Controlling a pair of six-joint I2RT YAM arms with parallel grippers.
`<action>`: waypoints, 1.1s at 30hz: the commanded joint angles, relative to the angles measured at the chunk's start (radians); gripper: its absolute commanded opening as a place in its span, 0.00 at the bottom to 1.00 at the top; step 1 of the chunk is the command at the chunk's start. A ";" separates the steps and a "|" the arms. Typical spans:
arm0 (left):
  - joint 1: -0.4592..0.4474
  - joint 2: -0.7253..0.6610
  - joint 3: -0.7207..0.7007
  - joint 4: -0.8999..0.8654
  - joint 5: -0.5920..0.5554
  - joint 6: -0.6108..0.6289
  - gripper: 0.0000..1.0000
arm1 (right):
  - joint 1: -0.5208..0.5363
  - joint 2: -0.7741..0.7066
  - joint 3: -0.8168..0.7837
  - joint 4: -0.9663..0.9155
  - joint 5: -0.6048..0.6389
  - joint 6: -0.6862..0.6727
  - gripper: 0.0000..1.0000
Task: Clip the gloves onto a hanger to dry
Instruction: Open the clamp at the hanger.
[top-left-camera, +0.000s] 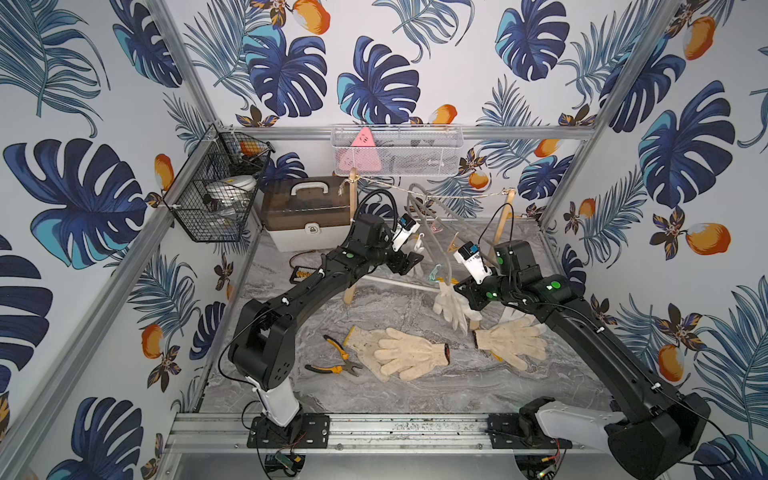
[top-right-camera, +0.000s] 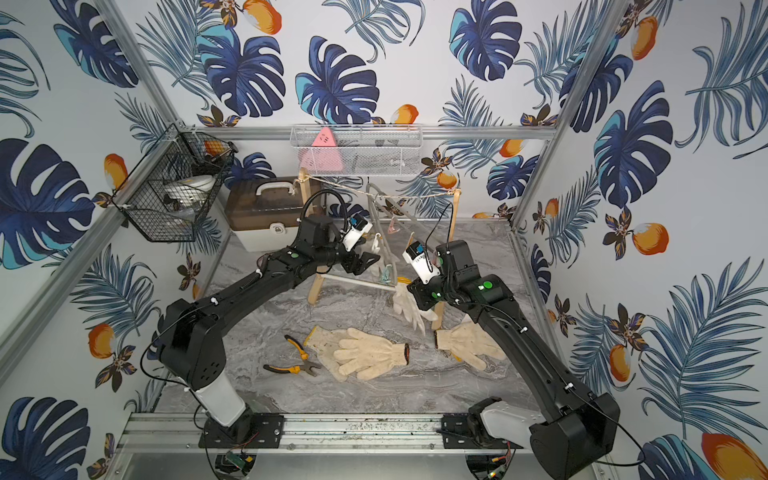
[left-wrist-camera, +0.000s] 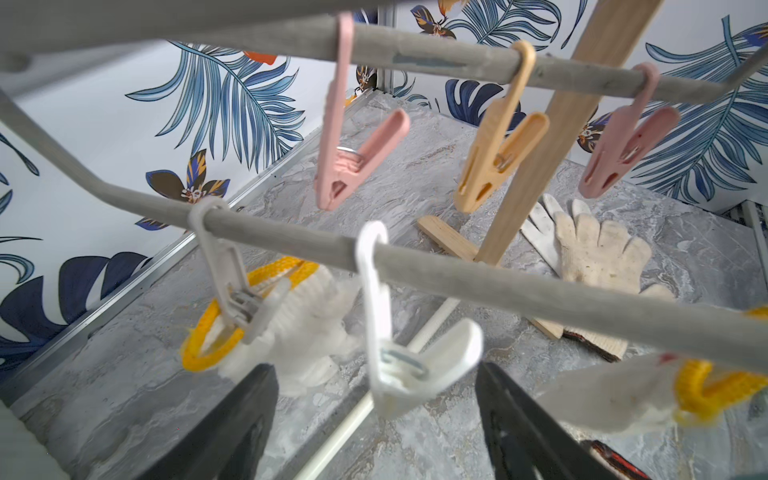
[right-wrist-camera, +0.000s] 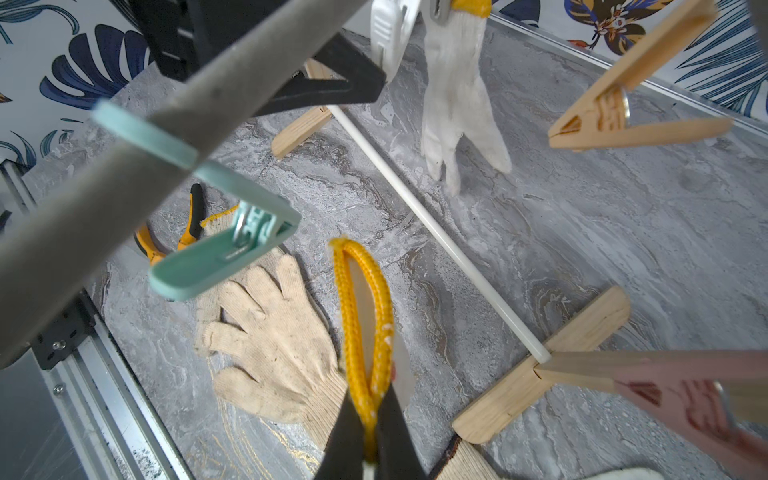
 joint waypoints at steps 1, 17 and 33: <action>0.008 0.017 0.036 -0.018 0.089 0.029 0.79 | -0.004 0.014 0.015 0.005 -0.040 -0.018 0.00; 0.029 0.081 0.107 0.008 0.290 -0.049 0.60 | -0.019 0.056 0.044 0.013 -0.060 -0.026 0.00; 0.046 0.094 0.126 0.025 0.377 -0.077 0.28 | -0.024 0.091 0.026 0.071 -0.084 -0.002 0.00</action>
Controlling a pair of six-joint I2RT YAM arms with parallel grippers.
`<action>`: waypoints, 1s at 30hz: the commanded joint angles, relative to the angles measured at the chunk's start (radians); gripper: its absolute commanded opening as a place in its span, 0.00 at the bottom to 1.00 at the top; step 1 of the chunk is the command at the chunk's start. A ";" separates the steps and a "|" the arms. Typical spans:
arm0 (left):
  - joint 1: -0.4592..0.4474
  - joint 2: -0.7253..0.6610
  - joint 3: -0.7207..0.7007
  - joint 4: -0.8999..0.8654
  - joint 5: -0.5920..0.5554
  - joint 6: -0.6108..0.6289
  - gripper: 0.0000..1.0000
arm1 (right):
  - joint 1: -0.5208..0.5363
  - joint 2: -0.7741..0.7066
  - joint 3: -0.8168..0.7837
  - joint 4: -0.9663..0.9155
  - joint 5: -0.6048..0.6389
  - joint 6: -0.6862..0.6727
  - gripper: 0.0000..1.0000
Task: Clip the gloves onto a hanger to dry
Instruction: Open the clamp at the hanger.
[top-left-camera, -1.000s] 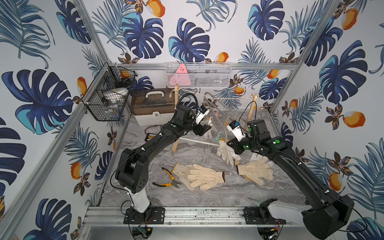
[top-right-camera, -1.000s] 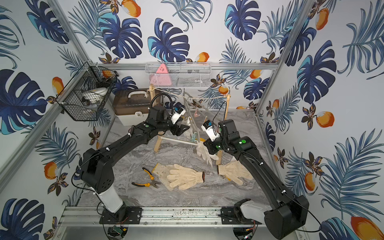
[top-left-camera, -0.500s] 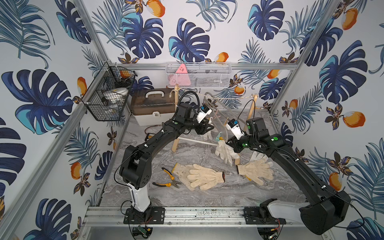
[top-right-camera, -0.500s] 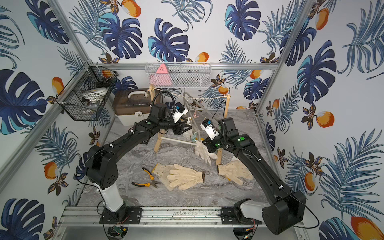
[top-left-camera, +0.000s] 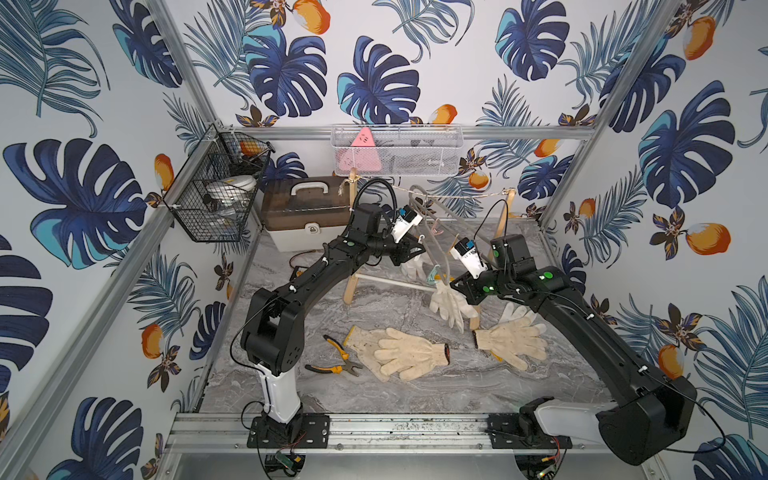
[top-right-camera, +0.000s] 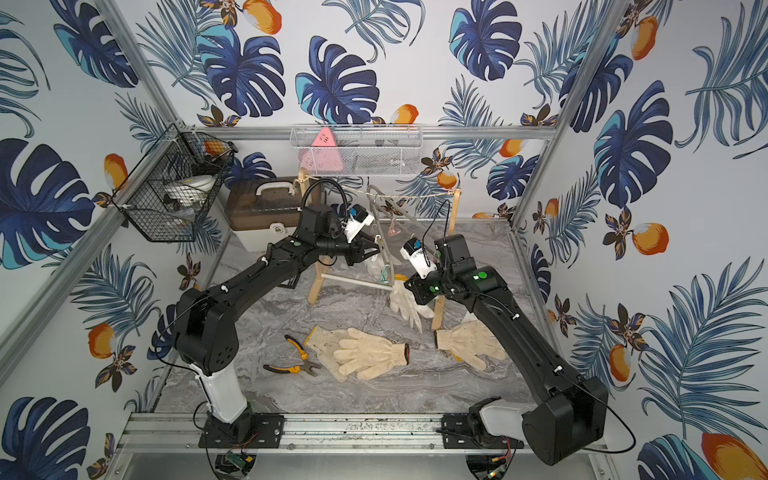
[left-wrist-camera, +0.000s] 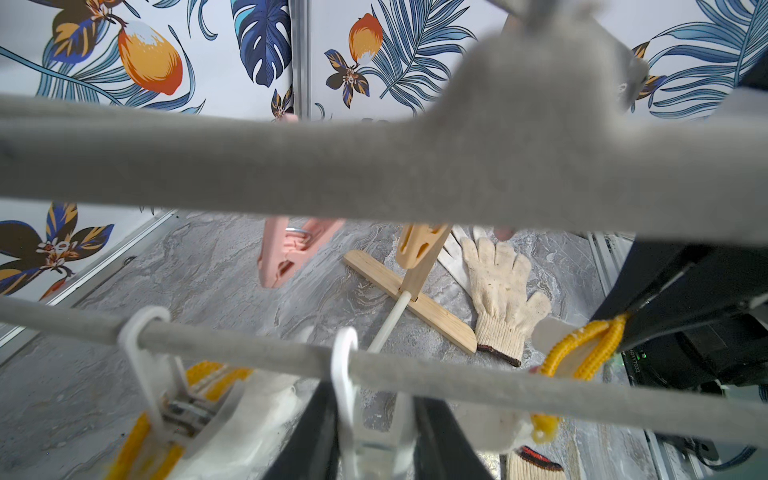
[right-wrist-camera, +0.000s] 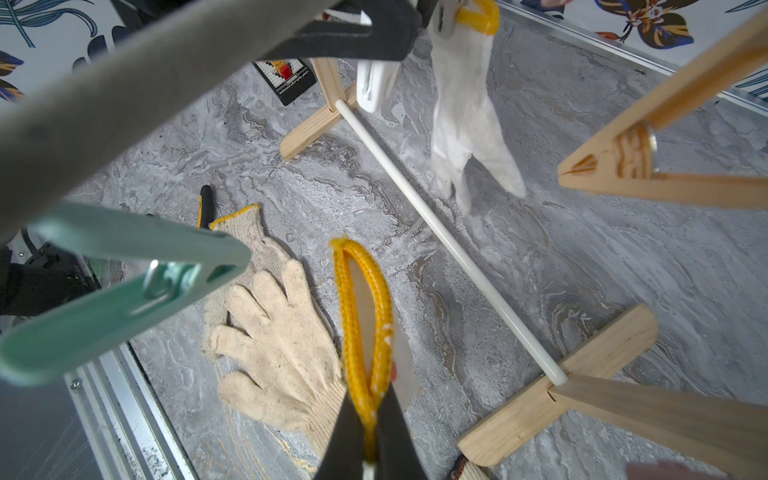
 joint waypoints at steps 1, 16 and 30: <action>0.003 -0.009 -0.002 0.036 0.054 -0.024 0.28 | 0.000 0.017 -0.008 0.063 -0.034 0.014 0.00; 0.004 -0.073 -0.052 0.003 0.206 -0.053 0.24 | 0.000 0.154 -0.015 0.250 -0.325 -0.033 0.00; 0.003 -0.097 -0.061 -0.066 0.247 -0.024 0.22 | 0.000 0.209 -0.024 0.377 -0.408 -0.028 0.00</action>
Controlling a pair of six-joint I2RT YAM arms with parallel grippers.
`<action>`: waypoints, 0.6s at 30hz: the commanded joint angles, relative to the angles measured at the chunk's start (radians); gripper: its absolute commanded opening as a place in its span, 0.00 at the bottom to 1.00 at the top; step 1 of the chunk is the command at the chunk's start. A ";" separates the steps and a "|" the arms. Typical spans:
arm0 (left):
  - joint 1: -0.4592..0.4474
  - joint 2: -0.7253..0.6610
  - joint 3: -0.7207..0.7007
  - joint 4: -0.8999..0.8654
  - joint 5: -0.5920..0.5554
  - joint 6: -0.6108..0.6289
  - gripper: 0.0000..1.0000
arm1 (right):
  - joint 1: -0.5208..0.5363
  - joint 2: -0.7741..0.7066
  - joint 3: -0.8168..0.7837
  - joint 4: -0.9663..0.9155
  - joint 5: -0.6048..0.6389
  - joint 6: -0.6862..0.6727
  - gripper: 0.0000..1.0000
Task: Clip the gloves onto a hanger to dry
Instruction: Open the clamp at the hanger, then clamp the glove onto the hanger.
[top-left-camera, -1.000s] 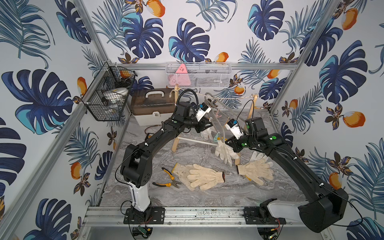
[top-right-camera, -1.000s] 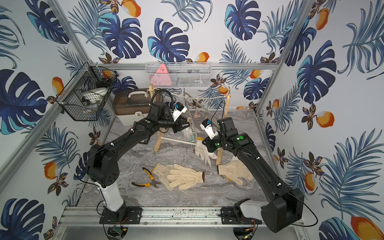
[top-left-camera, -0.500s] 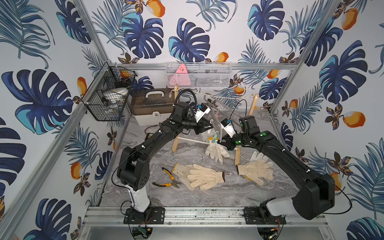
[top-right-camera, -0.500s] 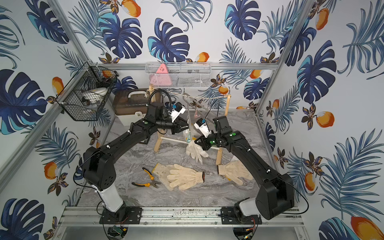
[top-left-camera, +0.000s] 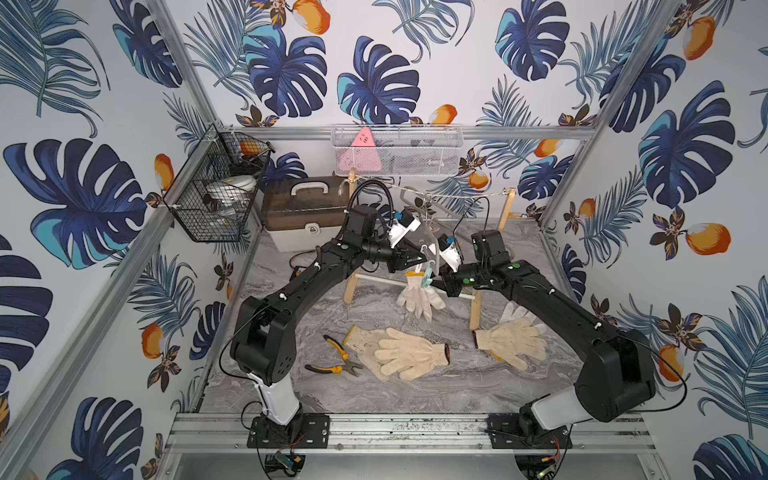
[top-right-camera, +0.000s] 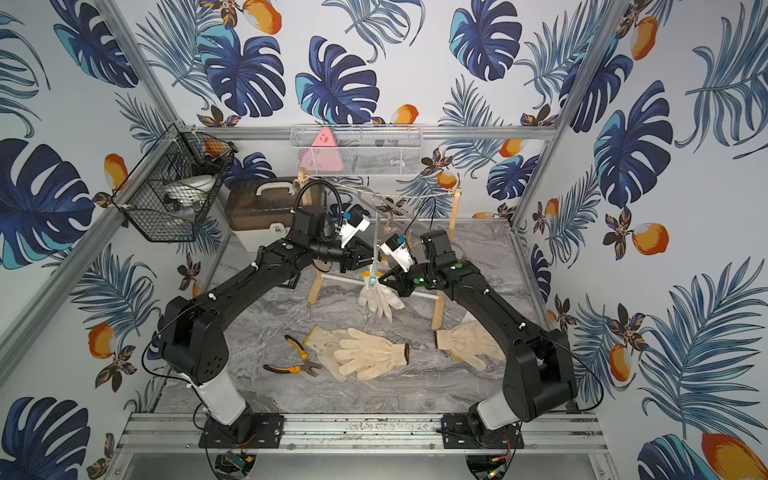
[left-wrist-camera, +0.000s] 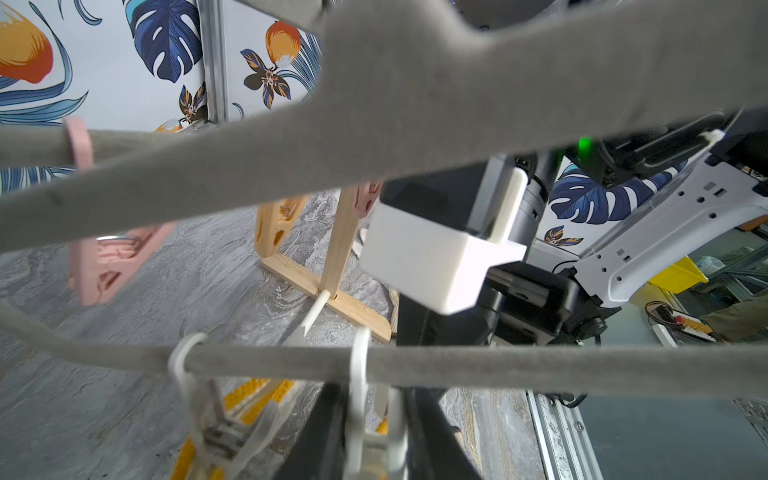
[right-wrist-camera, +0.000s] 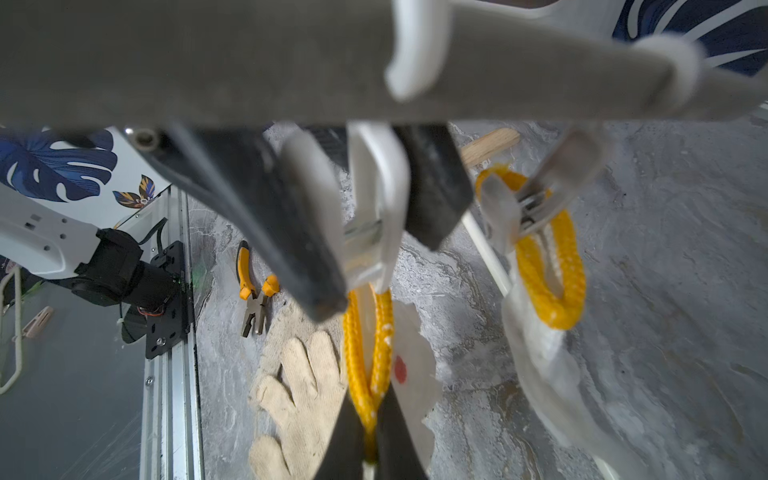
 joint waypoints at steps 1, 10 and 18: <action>0.002 -0.010 -0.001 -0.017 0.035 0.022 0.22 | 0.000 -0.004 -0.005 0.062 -0.041 -0.003 0.00; 0.002 -0.008 -0.001 -0.029 0.041 0.035 0.22 | -0.005 -0.001 0.006 0.066 -0.054 0.010 0.00; 0.002 -0.005 0.004 -0.041 0.031 0.052 0.21 | -0.016 -0.007 0.013 0.091 -0.105 0.043 0.00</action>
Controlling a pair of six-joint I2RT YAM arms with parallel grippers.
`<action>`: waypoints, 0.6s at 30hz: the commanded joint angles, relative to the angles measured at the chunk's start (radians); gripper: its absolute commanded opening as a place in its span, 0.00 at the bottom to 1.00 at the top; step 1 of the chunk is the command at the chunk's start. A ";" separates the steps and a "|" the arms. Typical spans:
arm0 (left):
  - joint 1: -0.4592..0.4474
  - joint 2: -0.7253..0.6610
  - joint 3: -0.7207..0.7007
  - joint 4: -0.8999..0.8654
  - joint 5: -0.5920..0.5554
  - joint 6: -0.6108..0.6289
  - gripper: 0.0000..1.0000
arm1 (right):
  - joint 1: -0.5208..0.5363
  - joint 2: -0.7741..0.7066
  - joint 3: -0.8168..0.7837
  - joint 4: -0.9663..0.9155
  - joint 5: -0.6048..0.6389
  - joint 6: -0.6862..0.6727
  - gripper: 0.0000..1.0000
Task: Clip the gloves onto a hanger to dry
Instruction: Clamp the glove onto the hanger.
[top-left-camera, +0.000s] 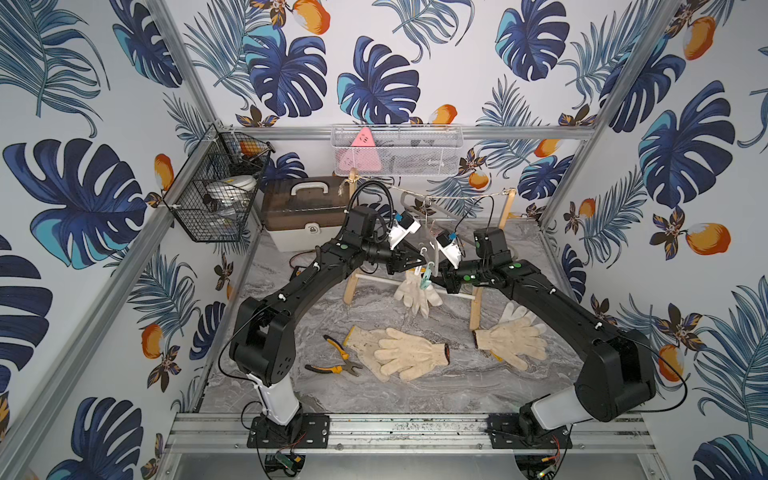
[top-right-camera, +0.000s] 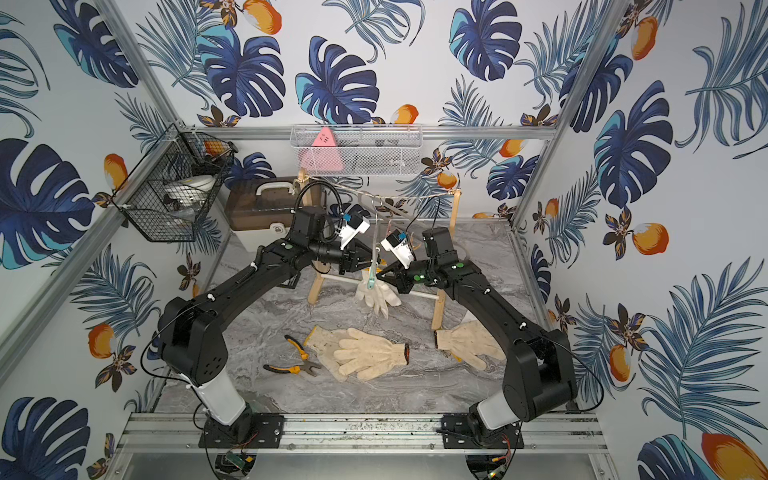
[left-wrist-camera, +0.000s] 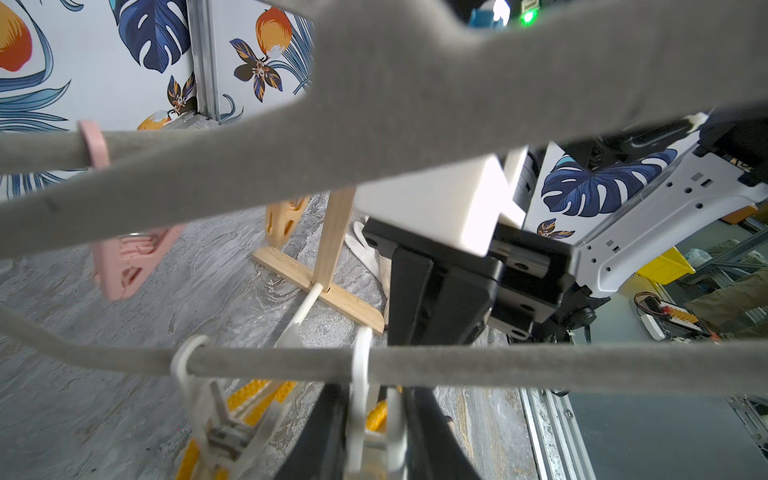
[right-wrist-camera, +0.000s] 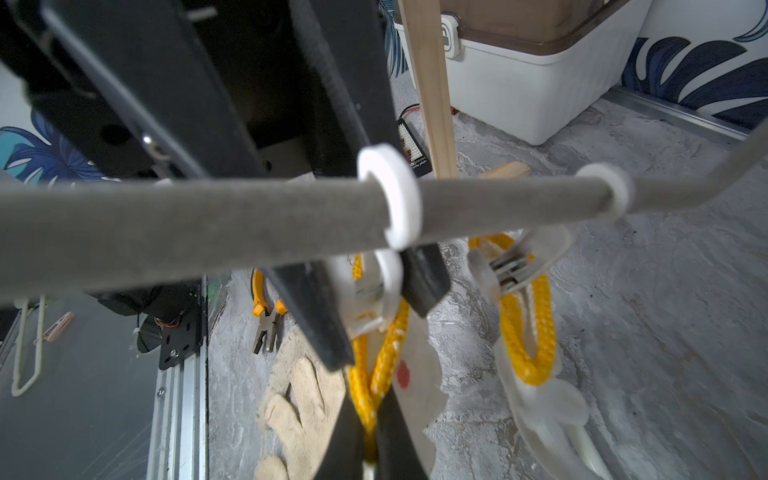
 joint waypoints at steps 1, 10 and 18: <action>0.002 -0.002 0.003 -0.004 0.013 0.030 0.21 | -0.005 -0.008 0.008 0.040 -0.047 0.025 0.00; 0.002 -0.004 -0.009 0.002 0.011 0.031 0.23 | -0.016 -0.015 -0.001 0.090 -0.070 0.070 0.00; 0.002 -0.010 -0.011 0.004 -0.023 0.027 0.39 | -0.018 -0.006 -0.002 0.080 -0.066 0.066 0.00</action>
